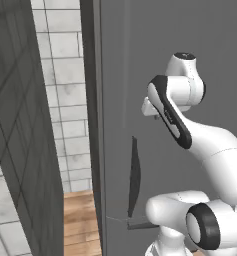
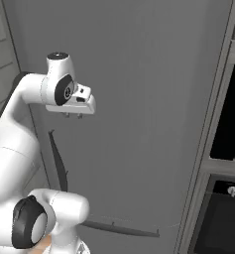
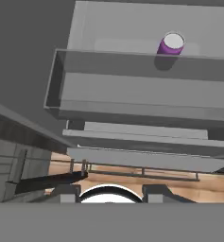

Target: Open the fridge, grab two sodas, and place both sodas inside the bowl with ice on the dining counter.

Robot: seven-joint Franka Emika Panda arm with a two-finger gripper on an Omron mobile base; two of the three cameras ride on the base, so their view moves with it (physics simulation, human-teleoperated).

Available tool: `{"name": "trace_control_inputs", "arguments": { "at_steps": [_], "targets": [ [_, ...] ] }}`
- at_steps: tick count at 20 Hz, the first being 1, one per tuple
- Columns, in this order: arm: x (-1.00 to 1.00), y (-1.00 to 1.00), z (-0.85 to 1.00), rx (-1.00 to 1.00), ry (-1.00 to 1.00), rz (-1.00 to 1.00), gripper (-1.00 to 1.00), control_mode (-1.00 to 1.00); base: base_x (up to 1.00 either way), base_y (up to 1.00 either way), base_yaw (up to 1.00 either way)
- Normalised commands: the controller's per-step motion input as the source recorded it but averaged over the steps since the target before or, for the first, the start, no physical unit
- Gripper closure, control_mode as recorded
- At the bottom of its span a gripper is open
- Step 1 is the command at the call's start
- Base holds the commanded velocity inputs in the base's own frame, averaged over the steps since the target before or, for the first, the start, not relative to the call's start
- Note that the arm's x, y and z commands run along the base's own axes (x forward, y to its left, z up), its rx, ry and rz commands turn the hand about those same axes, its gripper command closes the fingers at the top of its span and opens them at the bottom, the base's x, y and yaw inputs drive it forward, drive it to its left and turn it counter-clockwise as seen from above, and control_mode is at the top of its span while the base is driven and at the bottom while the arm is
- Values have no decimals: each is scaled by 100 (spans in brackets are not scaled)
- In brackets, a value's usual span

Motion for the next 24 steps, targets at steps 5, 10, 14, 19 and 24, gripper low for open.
{"name": "trace_control_inputs", "arguments": {
  "at_steps": [5, 10, 14, 19, 24],
  "targets": [
    [-8, 0, 0, 0, -2, 0, -100, 100, -47, 2, 0],
    [0, 0, 0, 0, 0, 0, -100, 100, -82, 15, -11],
    [0, 0, 0, 0, 0, 0, -100, 100, -47, 7, -14],
    [0, 0, 0, 0, 0, 0, -100, 100, -7, 39, -12],
    [0, 0, 0, 0, 0, 0, -100, 100, 0, 36, -9]
  ]
}}
